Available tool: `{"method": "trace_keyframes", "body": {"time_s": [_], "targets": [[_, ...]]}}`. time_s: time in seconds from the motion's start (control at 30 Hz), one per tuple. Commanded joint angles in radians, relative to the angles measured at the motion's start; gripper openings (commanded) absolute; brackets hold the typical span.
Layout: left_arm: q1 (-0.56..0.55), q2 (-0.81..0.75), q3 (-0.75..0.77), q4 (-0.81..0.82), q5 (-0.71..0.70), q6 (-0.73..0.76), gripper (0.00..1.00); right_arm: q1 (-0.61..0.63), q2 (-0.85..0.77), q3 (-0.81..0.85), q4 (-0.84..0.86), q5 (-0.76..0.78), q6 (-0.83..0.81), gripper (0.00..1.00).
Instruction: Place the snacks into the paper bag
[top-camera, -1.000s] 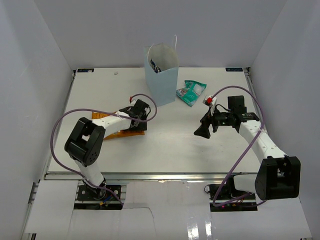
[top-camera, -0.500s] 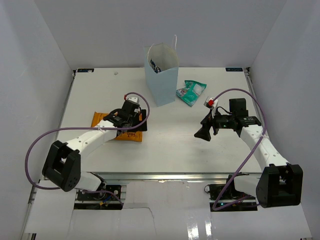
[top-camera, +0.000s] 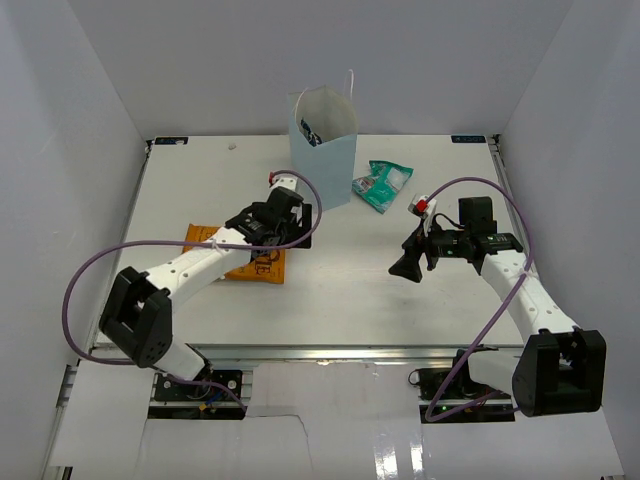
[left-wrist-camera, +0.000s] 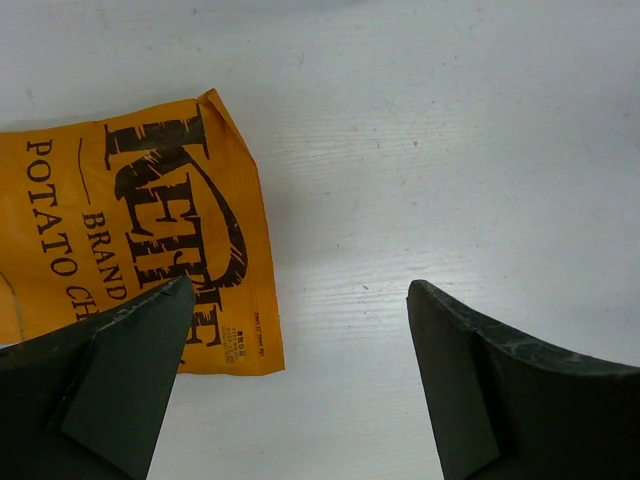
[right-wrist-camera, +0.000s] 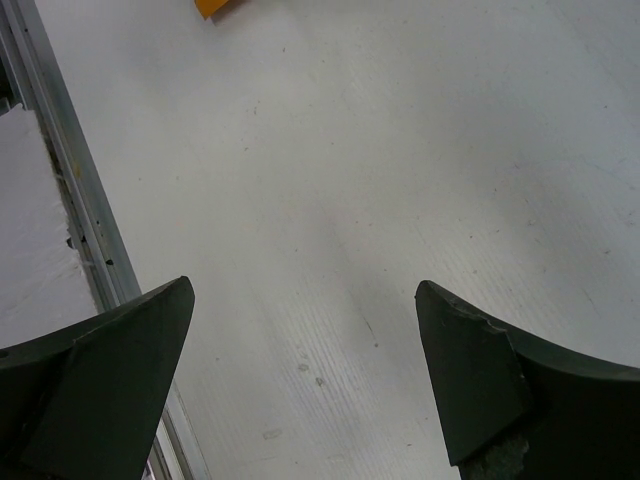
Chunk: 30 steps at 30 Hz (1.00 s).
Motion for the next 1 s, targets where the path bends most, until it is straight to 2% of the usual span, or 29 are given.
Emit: {"method": "trace_keyframes", "body": {"time_s": [0.0, 0.13, 0.27, 0.63, 0.67, 0.7, 0.83, 0.9, 0.97], "targets": [[-0.046, 0.065, 0.046, -0.047, -0.156, -0.026, 0.98, -0.006, -0.020, 0.007, 0.001, 0.006, 0.015, 0.97], [-0.078, 0.163, 0.054, -0.108, -0.287, -0.102, 0.93, -0.008, -0.007, 0.016, -0.002, 0.015, 0.015, 0.97], [-0.083, 0.264, 0.085, -0.222, -0.410, -0.252, 0.92, -0.010, 0.002, 0.021, -0.001, 0.012, 0.015, 0.97], [-0.089, 0.407, 0.082, -0.244, -0.486, -0.361, 0.88, -0.013, 0.017, 0.007, 0.002, 0.006, 0.015, 0.97], [-0.089, 0.427, 0.083, -0.245, -0.496, -0.363, 0.86, -0.013, 0.016, 0.006, 0.004, 0.004, 0.015, 0.97], [-0.089, 0.441, 0.085, -0.259, -0.506, -0.364, 0.79, -0.013, 0.017, 0.004, 0.004, 0.004, 0.015, 0.97], [-0.089, 0.498, 0.091, -0.335, -0.582, -0.415, 0.73, -0.013, 0.020, 0.001, 0.005, 0.001, 0.015, 0.97], [-0.088, 0.513, 0.088, -0.357, -0.616, -0.419, 0.65, -0.014, 0.022, 0.000, 0.007, -0.001, 0.015, 0.97], [-0.089, 0.510, 0.085, -0.357, -0.625, -0.410, 0.65, -0.013, 0.022, 0.000, 0.007, -0.002, 0.015, 0.97]]}}
